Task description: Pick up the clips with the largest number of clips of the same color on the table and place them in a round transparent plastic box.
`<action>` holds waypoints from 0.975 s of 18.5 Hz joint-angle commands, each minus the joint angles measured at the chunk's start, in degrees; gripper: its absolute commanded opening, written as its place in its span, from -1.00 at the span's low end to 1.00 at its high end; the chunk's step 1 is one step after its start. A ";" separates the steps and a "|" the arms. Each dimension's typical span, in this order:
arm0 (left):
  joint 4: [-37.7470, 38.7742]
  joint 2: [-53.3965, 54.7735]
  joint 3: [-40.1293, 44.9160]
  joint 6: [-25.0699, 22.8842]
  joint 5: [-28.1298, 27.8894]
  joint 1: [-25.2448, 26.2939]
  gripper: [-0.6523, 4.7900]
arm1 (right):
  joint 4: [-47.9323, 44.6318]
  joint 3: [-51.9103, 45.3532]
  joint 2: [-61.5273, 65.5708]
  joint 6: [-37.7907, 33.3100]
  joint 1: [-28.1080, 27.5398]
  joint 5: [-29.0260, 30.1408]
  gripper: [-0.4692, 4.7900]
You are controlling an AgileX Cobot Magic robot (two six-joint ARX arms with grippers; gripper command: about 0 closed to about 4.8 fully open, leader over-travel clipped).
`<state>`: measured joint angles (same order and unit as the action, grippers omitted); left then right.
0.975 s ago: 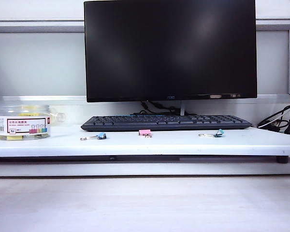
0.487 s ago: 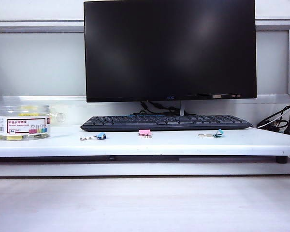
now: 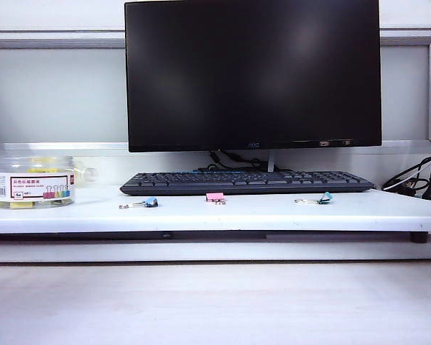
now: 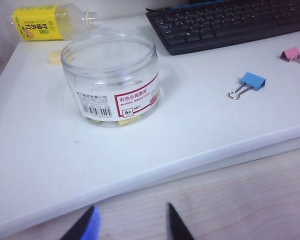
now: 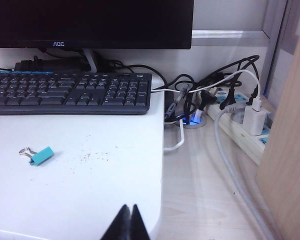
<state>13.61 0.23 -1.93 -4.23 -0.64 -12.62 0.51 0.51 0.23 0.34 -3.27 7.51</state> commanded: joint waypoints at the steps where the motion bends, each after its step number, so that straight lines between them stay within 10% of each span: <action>1: 0.87 -0.17 0.28 0.15 -0.22 0.00 -0.09 | -0.57 -0.22 -0.11 0.11 0.02 -0.11 -0.83; 18: 0.87 -0.17 0.28 0.15 0.31 0.72 -0.09 | -0.57 -0.22 -0.11 0.11 0.02 -0.09 -0.82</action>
<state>13.58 0.23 -1.96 -4.23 -0.64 -12.58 0.80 0.51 0.23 0.34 -3.25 7.51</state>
